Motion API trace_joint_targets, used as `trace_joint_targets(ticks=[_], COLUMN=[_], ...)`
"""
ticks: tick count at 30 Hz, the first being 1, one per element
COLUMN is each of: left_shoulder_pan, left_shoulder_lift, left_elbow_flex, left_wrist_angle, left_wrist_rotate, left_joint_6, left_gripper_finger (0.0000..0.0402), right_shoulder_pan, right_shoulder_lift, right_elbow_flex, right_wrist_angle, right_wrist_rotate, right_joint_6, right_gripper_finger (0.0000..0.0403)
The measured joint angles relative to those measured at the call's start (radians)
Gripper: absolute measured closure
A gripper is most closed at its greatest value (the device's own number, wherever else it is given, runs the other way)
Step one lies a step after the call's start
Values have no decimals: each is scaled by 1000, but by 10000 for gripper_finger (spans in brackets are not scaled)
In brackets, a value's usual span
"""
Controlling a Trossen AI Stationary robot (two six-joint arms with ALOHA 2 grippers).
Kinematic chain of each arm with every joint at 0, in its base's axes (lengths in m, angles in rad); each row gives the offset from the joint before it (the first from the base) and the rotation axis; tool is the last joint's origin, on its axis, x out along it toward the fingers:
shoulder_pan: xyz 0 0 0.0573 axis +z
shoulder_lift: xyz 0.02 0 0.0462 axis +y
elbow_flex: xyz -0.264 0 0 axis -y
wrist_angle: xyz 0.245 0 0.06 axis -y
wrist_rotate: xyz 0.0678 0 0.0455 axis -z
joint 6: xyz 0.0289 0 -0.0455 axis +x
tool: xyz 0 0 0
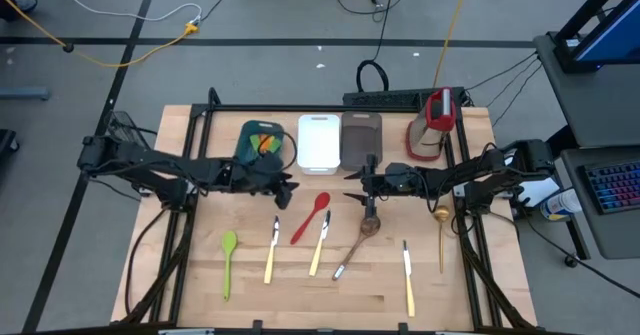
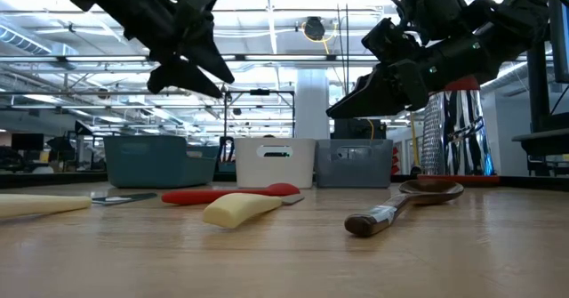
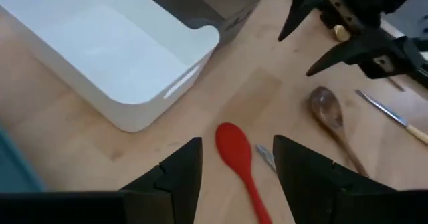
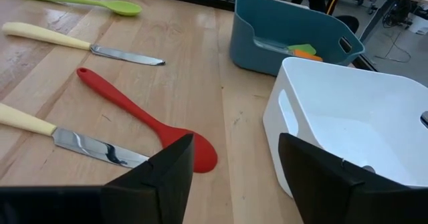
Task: Pick & Place Kitchen Items
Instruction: Put the red serving spoon into the white bin
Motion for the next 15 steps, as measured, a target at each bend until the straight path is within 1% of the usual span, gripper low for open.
trace_joint_targets(ticks=[2, 4, 7, 13, 15], left_shoulder_pan=[-28, -47, -71, -120, -135], left_shoulder_lift=[19, 50, 115, 267, 310], left_elbow_flex=[0, -1, -2, 0, 0], left_wrist_angle=[1, 15, 23, 195, 224], left_wrist_rotate=[-48, -76, -77, -55, -53], left_joint_6=[-24, -49, -92, -122, -124], left_gripper_finger=[215, 215, 215, 215, 215], right_shoulder_pan=[0, 0, 0, 0, 0], right_shoulder_lift=[0, 0, 0, 0, 0], right_elbow_flex=[0, 0, 0, 0, 0], right_wrist_angle=[0, 0, 4, 8, 8], right_wrist_rotate=[0, 0, 0, 0, 0], right_joint_6=[0, -1, 0, 0, 0], right_gripper_finger=[194, 195, 193, 191, 192])
